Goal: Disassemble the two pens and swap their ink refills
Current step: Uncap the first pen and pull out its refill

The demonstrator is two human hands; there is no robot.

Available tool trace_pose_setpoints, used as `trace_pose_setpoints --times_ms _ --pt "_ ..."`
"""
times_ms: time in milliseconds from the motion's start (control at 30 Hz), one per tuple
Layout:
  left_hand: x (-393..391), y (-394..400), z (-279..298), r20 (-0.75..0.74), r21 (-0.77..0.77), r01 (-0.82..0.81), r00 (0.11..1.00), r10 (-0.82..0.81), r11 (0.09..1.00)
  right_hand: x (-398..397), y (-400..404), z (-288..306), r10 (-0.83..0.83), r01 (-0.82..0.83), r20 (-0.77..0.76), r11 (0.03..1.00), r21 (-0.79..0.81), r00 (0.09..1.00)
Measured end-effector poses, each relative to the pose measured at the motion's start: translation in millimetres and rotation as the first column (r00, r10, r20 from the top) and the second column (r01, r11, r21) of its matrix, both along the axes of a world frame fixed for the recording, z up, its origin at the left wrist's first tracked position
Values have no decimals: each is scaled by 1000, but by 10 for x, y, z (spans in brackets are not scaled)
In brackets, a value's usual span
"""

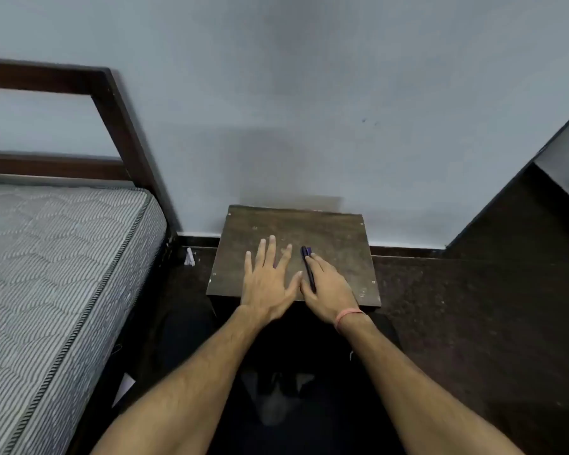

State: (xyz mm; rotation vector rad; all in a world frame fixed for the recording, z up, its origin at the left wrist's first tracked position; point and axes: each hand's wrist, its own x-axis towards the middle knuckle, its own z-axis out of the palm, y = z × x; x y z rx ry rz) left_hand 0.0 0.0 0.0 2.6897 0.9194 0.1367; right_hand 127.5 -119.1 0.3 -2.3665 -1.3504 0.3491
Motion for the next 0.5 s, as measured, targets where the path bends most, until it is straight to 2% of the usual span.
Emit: trace_pose_setpoints --times_ms 100,233,500 --pt "86 60 -314 -51 -5 -5 999 5 1000 109 45 -246 -77 77 -17 997 -15 997" --pt "173 141 -648 -43 -5 -4 999 3 1000 218 92 -498 -139 138 -18 990 -22 990" --pt "266 269 -944 65 21 29 997 -31 999 341 55 -765 -171 164 51 980 115 984"
